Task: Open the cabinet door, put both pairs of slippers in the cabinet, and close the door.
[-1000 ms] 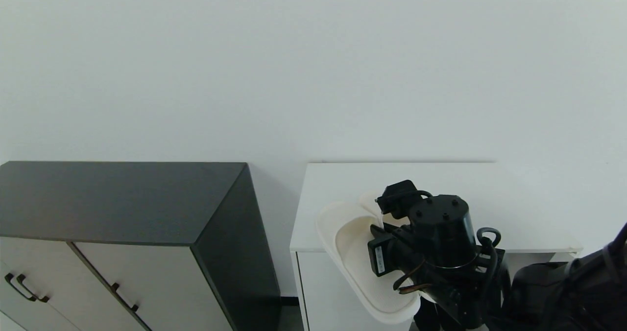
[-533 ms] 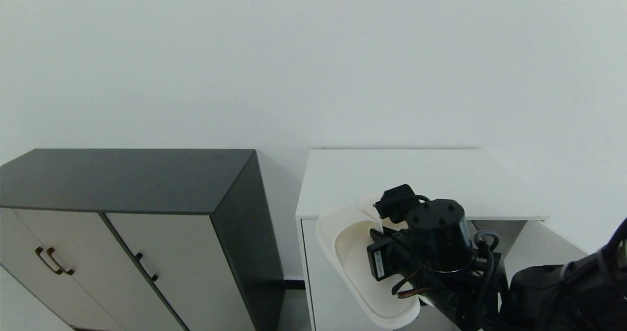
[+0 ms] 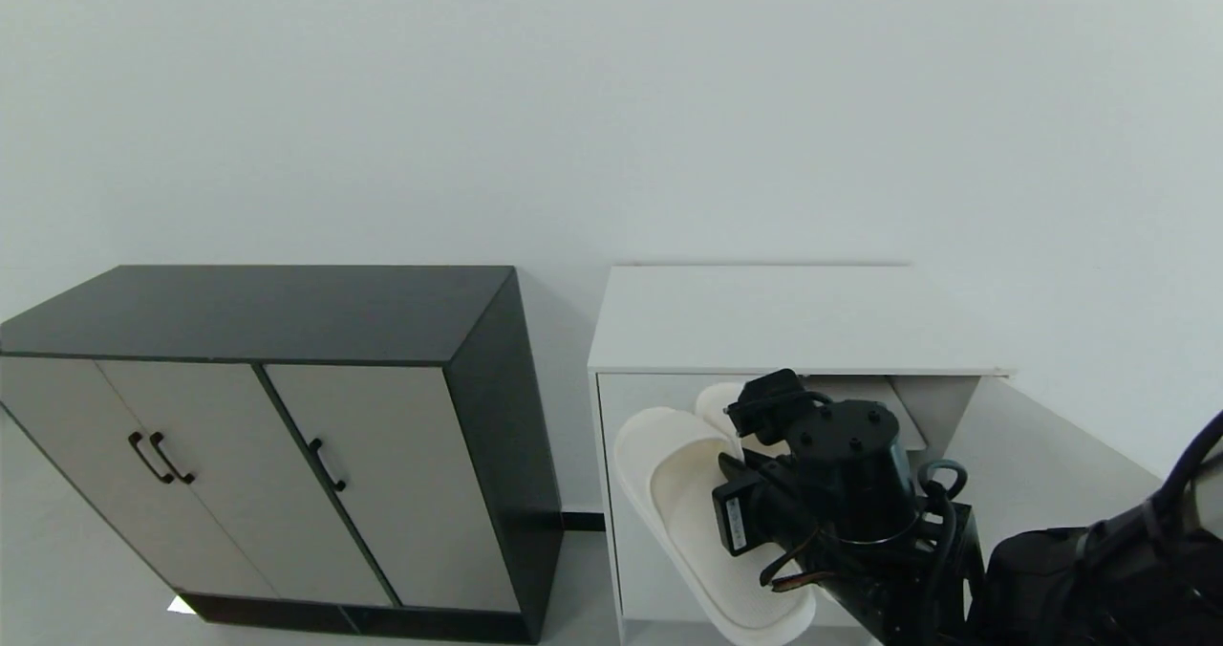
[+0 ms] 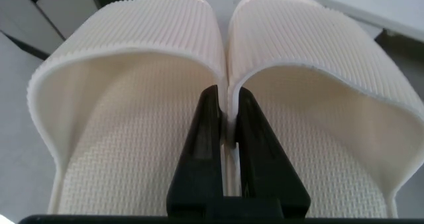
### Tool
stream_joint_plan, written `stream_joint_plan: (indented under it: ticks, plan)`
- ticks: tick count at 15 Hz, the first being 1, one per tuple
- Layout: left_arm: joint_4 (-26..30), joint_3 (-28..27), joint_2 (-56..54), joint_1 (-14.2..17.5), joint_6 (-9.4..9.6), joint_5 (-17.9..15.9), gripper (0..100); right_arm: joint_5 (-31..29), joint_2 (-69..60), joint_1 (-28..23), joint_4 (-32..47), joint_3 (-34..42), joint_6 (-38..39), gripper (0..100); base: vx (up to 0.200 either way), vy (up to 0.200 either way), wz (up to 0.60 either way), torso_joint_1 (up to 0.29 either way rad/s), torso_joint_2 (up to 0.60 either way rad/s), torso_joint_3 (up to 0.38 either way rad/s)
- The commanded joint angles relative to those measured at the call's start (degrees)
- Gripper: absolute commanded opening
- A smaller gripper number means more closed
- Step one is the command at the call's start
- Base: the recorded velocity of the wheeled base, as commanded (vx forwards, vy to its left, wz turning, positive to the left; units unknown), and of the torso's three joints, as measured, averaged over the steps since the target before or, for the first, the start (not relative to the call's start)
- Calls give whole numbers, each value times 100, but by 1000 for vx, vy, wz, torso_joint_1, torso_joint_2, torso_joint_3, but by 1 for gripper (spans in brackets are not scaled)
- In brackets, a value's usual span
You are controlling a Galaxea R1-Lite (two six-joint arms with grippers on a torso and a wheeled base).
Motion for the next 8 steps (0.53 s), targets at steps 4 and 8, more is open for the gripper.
stream_joint_plan:
  ticks: [4,8]
  plan:
    - [0,0,9,0,2,-2,0,-3,29,7,-29,46,-11,0,0,0,0,0,0,0]
    - [0,0,9,0,2,-2,0,-56,29,16,-29,55,-11,0,0,0,0,0,0,0]
